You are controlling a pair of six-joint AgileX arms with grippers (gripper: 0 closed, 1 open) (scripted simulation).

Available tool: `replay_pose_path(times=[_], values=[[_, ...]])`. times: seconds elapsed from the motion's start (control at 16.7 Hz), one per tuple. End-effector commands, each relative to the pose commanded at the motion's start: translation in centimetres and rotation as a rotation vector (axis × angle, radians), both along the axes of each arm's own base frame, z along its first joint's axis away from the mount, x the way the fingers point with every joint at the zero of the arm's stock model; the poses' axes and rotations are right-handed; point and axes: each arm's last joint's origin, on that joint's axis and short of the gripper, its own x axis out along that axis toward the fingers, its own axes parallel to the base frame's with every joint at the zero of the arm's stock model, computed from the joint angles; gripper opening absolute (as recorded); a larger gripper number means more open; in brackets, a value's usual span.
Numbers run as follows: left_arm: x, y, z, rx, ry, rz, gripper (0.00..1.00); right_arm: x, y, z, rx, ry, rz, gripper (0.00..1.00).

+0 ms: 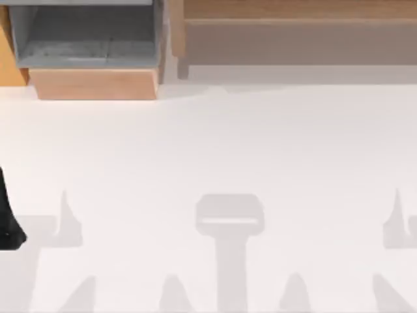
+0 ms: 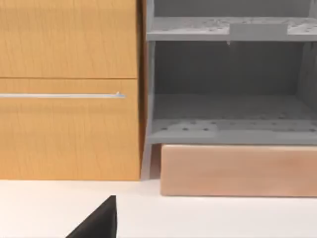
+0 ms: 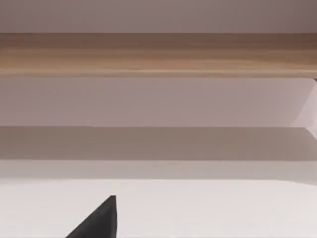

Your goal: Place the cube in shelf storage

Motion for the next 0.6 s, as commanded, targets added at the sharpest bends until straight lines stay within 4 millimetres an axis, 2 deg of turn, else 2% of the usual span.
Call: replay_pose_path(times=[0.3, 0.48, 0.6], values=[[0.2, 0.3, 0.5, 0.038, 0.01, 0.029, 1.0, 0.0, 0.0, 0.0, 0.0, 0.0, 0.0, 1.0], [1.0, 1.1, 2.5, 0.143, 0.009, 0.086, 1.0, 0.0, 0.0, 0.0, 0.0, 0.0, 0.0, 1.0], [2.1, 1.9, 4.6, 0.255, 0.003, 0.127, 1.0, 0.0, 0.0, 0.0, 0.0, 0.0, 0.0, 1.0]])
